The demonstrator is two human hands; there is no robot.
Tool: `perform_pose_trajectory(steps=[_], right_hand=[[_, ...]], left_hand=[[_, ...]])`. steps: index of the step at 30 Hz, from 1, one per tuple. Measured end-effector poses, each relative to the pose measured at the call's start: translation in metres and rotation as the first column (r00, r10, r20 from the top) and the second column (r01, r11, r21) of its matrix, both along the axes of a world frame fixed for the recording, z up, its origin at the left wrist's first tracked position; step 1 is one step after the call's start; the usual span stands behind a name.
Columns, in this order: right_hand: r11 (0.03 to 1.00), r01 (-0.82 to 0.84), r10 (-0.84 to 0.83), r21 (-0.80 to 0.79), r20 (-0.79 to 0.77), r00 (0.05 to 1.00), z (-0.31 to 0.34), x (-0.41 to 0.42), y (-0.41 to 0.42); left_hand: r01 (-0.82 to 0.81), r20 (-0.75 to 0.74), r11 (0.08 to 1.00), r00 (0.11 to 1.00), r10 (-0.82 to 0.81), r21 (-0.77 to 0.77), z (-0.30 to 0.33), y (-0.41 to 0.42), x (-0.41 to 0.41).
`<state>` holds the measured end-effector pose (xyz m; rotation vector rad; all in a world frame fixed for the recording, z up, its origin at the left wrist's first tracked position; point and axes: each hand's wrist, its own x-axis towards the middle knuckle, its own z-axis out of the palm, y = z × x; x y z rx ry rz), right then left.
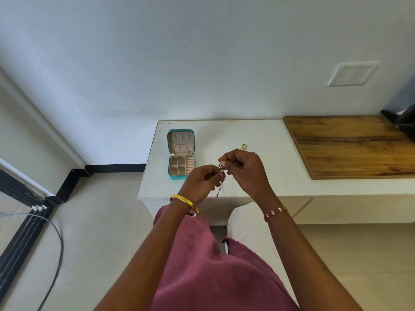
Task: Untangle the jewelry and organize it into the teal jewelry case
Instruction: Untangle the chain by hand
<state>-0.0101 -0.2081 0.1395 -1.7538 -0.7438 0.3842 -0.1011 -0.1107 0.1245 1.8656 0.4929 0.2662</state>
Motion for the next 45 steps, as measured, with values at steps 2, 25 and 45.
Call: perform_pose_trajectory(steps=[2,25,45], right_hand=[[1.0,0.026,-0.026,-0.006,0.005,1.0,-0.003,0.0,0.002],[0.959,-0.064,0.071,-0.275,0.014,0.997,0.007,-0.003,-0.005],[0.932,-0.09,0.13,-0.35,0.093,0.987,0.006,-0.005,-0.004]], left_hand=[[-0.026,-0.008,0.971,1.0,0.025,-0.238,0.0,-0.002,-0.001],[-0.232,0.059,0.894,0.96,0.275,-0.382,-0.004,-0.006,0.002],[-0.164,0.019,0.844,0.979,0.202,-0.51,-0.005,-0.003,0.002]])
